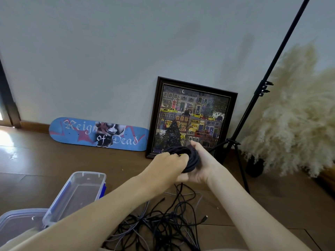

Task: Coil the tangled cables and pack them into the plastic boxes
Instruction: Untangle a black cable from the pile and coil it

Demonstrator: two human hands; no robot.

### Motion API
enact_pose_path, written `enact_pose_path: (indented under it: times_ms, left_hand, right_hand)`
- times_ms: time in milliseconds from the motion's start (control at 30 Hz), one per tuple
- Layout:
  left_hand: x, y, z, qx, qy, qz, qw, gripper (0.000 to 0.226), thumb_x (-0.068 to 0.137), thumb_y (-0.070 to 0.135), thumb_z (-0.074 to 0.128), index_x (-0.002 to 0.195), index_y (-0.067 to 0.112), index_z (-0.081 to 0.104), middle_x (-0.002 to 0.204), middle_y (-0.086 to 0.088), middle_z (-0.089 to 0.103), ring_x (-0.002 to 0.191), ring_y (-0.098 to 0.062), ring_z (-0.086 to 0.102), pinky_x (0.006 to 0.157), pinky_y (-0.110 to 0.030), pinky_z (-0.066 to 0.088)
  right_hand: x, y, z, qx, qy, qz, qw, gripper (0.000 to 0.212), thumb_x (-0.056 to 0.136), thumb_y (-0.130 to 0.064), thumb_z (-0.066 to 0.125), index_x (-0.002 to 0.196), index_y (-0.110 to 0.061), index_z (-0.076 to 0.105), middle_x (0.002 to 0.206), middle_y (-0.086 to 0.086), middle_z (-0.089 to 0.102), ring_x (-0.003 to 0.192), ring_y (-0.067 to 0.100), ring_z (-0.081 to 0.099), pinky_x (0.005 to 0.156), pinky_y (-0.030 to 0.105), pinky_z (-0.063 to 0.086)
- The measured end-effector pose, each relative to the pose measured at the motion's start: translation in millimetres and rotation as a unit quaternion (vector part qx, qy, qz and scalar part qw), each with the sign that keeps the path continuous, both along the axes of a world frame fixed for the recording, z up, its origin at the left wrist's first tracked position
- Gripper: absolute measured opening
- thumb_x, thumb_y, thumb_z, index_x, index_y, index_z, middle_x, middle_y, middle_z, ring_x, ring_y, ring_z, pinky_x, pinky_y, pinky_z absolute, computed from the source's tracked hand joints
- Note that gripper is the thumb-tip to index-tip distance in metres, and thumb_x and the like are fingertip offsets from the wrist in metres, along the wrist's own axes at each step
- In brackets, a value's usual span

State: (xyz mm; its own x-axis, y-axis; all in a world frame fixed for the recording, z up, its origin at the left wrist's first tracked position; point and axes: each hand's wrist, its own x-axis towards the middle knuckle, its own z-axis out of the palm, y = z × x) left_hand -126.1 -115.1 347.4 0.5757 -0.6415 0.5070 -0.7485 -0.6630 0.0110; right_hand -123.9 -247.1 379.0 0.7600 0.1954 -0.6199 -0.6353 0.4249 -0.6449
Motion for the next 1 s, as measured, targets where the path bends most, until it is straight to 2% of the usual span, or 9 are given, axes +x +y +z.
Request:
enact_pose_path:
  times_ms: [33, 133, 367, 533, 633, 700, 767, 867, 1000]
  left_hand:
    - [1.3, 0.4, -2.1, 0.007, -0.024, -0.017, 1.000, 0.026, 0.084, 0.025, 0.062, 0.087, 0.006, 0.045, 0.069, -0.006, 0.055, 0.062, -0.032, 0.056, 0.052, -0.029, 0.023]
    - [3.6, -0.3, -4.2, 0.043, -0.082, -0.028, 0.995, 0.037, 0.055, 0.026, 0.081, 0.071, 0.007, 0.054, 0.052, -0.002, 0.054, 0.040, -0.022, 0.048, 0.046, -0.020, 0.019]
    - [9.4, -4.6, -5.8, 0.063, -0.100, -0.053, 0.992, 0.041, 0.041, 0.023, 0.087, 0.062, 0.009, 0.054, 0.046, -0.001, 0.054, 0.037, -0.019, 0.050, 0.042, -0.019, 0.029]
    - [7.3, -10.2, -13.8, 0.010, -0.119, -0.066, 0.991, 0.034, 0.055, 0.020, 0.085, 0.062, 0.011, 0.054, 0.056, -0.002, 0.057, 0.055, -0.020, 0.054, 0.053, -0.024, 0.045]
    - [5.6, -10.0, -20.1, -0.003, -0.119, -0.060, 0.991, 0.027, 0.064, 0.026, 0.077, 0.070, 0.014, 0.053, 0.066, 0.000, 0.054, 0.065, -0.019, 0.050, 0.059, -0.029, 0.044]
    - [7.6, -6.8, -22.2, 0.003, -0.098, -0.061, 0.993, 0.024, 0.071, 0.035, 0.060, 0.076, 0.012, 0.056, 0.075, -0.002, 0.053, 0.073, -0.020, 0.048, 0.062, -0.031, 0.043]
    - [5.7, -2.5, -16.3, -0.033, -0.038, -0.046, 0.998, 0.031, 0.074, 0.038, 0.048, 0.081, 0.009, 0.058, 0.079, -0.002, 0.053, 0.075, -0.020, 0.048, 0.060, -0.031, 0.043]
    - [1.8, 4.0, -3.0, -0.176, 0.084, 0.027, 0.980, 0.020, 0.091, 0.023, 0.043, 0.100, 0.011, 0.055, 0.092, 0.001, 0.052, 0.085, -0.015, 0.046, 0.070, -0.028, 0.038]
    - [15.3, 9.1, -4.8, -0.183, 0.269, 0.031, 0.945, 0.045, 0.087, -0.007, 0.039, 0.124, 0.017, 0.047, 0.121, 0.001, 0.054, 0.115, -0.012, 0.047, 0.097, -0.032, 0.041]
  right_hand:
    - [0.3, -0.5, 0.7, 0.003, 0.000, -0.002, 1.000, 0.060, 0.087, -0.058, 0.056, 0.100, 0.000, 0.063, 0.078, 0.019, 0.071, 0.064, 0.037, 0.070, 0.052, 0.062, 0.053]
    - [2.8, -1.9, 2.4, -0.005, -0.012, -0.034, 0.999, 0.050, 0.081, -0.051, 0.068, 0.078, -0.001, 0.063, 0.064, 0.013, 0.064, 0.044, 0.024, 0.063, 0.042, 0.039, 0.054]
    - [5.7, -12.3, 1.7, 0.037, -0.048, -0.002, 0.998, 0.024, 0.066, -0.019, 0.075, 0.074, -0.001, 0.061, 0.070, 0.008, 0.058, 0.038, 0.011, 0.053, 0.041, 0.023, 0.051]
    - [12.2, -17.8, 0.2, 0.052, -0.078, 0.014, 0.996, 0.010, 0.079, -0.002, 0.059, 0.073, -0.007, 0.052, 0.048, 0.002, 0.054, 0.031, 0.002, 0.044, 0.037, 0.013, 0.039]
    - [17.2, -21.7, -2.3, 0.050, -0.078, 0.019, 0.996, 0.028, 0.087, -0.005, 0.054, 0.059, -0.005, 0.053, 0.039, -0.005, 0.045, 0.026, 0.002, 0.034, 0.039, 0.012, 0.032]
    - [21.3, -25.8, -2.4, -0.004, -0.076, 0.024, 0.997, 0.042, 0.091, -0.006, 0.052, 0.049, -0.007, 0.052, 0.035, -0.007, 0.040, 0.024, 0.004, 0.030, 0.037, 0.013, 0.033]
    - [23.4, -29.9, -1.2, -0.084, -0.079, 0.037, 0.993, 0.038, 0.093, -0.005, 0.053, 0.055, -0.007, 0.054, 0.035, -0.007, 0.036, 0.023, 0.003, 0.027, 0.034, 0.015, 0.037]
    - [21.0, -38.6, -1.5, -0.269, -0.131, 0.180, 0.937, 0.038, 0.091, -0.002, 0.058, 0.054, -0.009, 0.056, 0.037, -0.004, 0.037, 0.027, 0.005, 0.026, 0.037, 0.019, 0.038]
    - [12.3, -38.8, -0.4, -0.380, -0.200, 0.483, 0.763, 0.046, 0.087, -0.009, 0.064, 0.046, -0.007, 0.043, 0.035, 0.001, 0.036, 0.031, 0.012, 0.031, 0.046, 0.023, 0.036]
